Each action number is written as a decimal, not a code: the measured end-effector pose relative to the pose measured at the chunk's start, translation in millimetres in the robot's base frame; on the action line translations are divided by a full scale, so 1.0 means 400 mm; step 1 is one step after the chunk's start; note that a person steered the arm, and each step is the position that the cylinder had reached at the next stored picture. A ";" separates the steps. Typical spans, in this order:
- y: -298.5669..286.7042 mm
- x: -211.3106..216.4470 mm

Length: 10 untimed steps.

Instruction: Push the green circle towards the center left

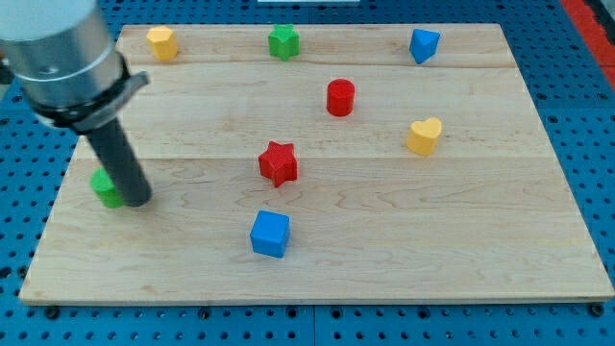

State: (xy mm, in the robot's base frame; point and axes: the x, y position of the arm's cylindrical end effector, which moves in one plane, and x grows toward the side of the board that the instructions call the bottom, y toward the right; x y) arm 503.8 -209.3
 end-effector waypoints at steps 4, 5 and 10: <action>-0.087 -0.078; -0.214 -0.004; 0.009 -0.153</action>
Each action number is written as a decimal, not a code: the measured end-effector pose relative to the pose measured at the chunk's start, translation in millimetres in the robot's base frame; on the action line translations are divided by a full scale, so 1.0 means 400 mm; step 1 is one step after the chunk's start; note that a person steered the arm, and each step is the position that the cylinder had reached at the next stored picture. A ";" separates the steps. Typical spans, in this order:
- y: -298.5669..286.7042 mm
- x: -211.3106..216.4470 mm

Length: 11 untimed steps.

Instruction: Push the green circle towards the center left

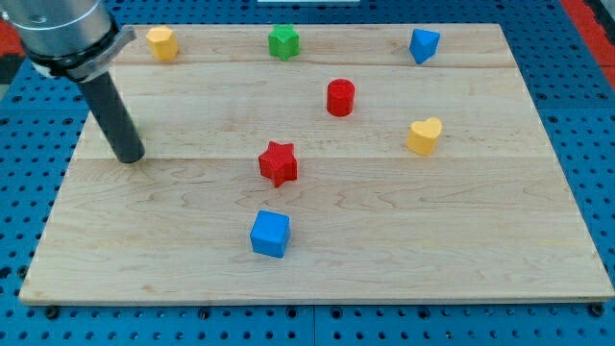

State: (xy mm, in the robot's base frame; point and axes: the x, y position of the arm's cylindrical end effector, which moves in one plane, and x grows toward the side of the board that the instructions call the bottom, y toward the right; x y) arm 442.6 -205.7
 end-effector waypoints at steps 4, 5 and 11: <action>0.008 -0.041; 0.010 -0.041; 0.100 -0.041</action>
